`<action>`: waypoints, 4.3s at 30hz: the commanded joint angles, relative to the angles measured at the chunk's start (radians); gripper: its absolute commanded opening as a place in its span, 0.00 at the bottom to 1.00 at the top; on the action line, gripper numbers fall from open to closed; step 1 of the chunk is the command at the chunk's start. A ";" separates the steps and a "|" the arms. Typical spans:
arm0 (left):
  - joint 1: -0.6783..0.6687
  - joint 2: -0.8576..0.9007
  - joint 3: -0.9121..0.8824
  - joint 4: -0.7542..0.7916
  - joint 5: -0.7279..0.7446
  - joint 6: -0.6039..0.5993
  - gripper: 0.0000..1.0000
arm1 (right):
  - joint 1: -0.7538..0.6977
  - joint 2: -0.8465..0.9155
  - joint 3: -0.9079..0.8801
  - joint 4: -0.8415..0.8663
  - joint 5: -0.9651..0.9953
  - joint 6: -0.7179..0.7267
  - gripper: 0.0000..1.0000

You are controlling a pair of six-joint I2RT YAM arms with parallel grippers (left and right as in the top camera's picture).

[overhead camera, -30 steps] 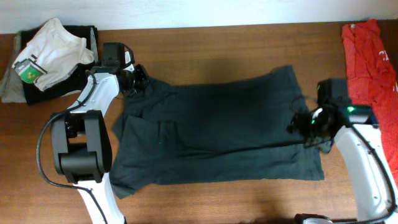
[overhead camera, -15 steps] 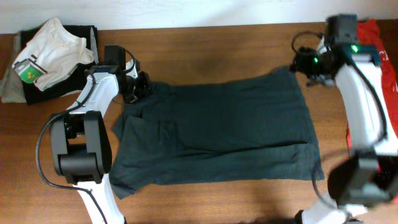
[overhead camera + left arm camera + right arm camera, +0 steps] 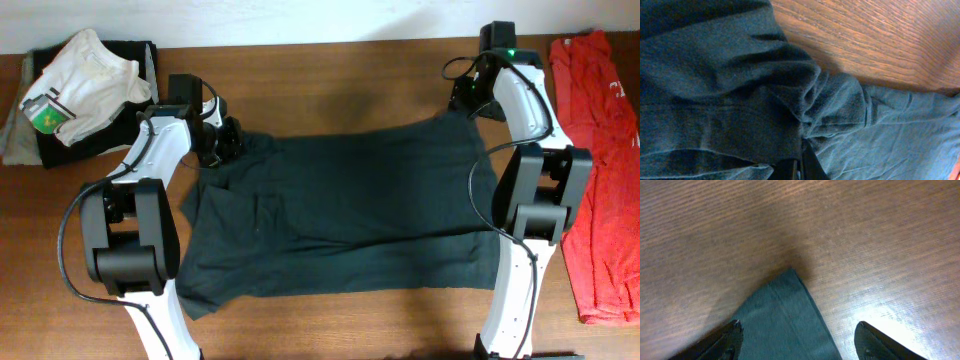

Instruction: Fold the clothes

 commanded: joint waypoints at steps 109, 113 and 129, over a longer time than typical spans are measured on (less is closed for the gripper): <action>-0.028 -0.289 -0.410 -0.570 -0.343 -0.018 0.99 | -0.079 -0.372 -0.616 -0.655 0.122 0.209 0.99; -0.027 -0.296 -0.388 -0.525 -0.344 -0.024 0.99 | -0.080 -0.372 -0.599 -0.601 0.129 0.197 0.99; 0.000 -0.339 -0.256 -0.253 -0.346 0.063 0.84 | -0.108 -0.372 -0.489 -0.506 0.015 0.197 0.99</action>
